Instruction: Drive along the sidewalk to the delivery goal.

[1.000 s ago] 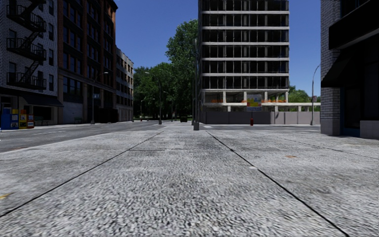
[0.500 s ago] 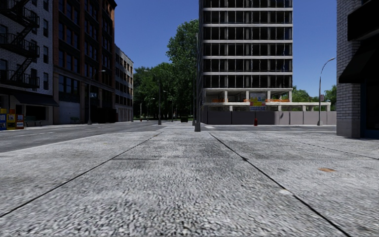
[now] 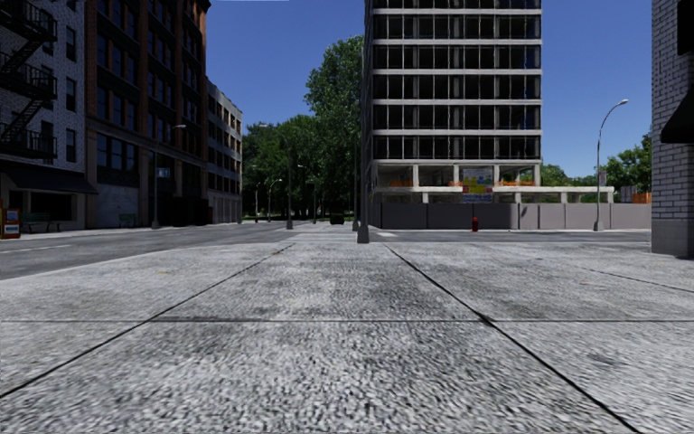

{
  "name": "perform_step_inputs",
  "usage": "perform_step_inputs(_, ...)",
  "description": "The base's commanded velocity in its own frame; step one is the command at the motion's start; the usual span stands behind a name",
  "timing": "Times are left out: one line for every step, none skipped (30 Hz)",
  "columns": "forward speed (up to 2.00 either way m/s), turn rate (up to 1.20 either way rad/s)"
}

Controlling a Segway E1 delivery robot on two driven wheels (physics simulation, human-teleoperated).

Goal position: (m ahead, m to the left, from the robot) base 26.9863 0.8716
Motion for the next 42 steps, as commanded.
perform_step_inputs(2.00,0.00)
perform_step_inputs(2.00,0.00)
perform_step_inputs(2.00,0.00)
perform_step_inputs(2.00,0.00)
perform_step_inputs(2.00,0.00)
perform_step_inputs(2.00,0.00)
perform_step_inputs(2.00,0.13)
perform_step_inputs(2.00,0.20)
perform_step_inputs(2.00,0.22)
perform_step_inputs(2.00,0.23)
perform_step_inputs(2.00,0.23)
perform_step_inputs(2.00,0.18)
perform_step_inputs(2.00,0.05)
perform_step_inputs(2.00,0.00)
perform_step_inputs(2.00,0.00)
perform_step_inputs(2.00,0.00)
perform_step_inputs(2.00,0.00)
perform_step_inputs(2.00,0.00)
perform_step_inputs(2.00,0.00)
perform_step_inputs(2.00,0.00)
perform_step_inputs(2.00,0.00)
perform_step_inputs(2.00,0.00)
perform_step_inputs(2.00,0.00)
perform_step_inputs(2.00,0.00)
perform_step_inputs(2.00,0.00)
perform_step_inputs(2.00,0.00)
perform_step_inputs(2.00,0.00)
perform_step_inputs(2.00,0.05)
perform_step_inputs(2.00,0.05)
perform_step_inputs(2.00,0.26)
perform_step_inputs(2.00,0.43)
perform_step_inputs(2.00,0.48)
perform_step_inputs(2.00,0.40)
perform_step_inputs(2.00,0.14)
perform_step_inputs(2.00,0.14)
perform_step_inputs(2.00,0.04)
perform_step_inputs(2.00,0.02)
perform_step_inputs(2.00,0.00)
perform_step_inputs(2.00,0.00)
perform_step_inputs(2.00,0.00)
perform_step_inputs(2.00,0.00)
perform_step_inputs(2.00,0.00)
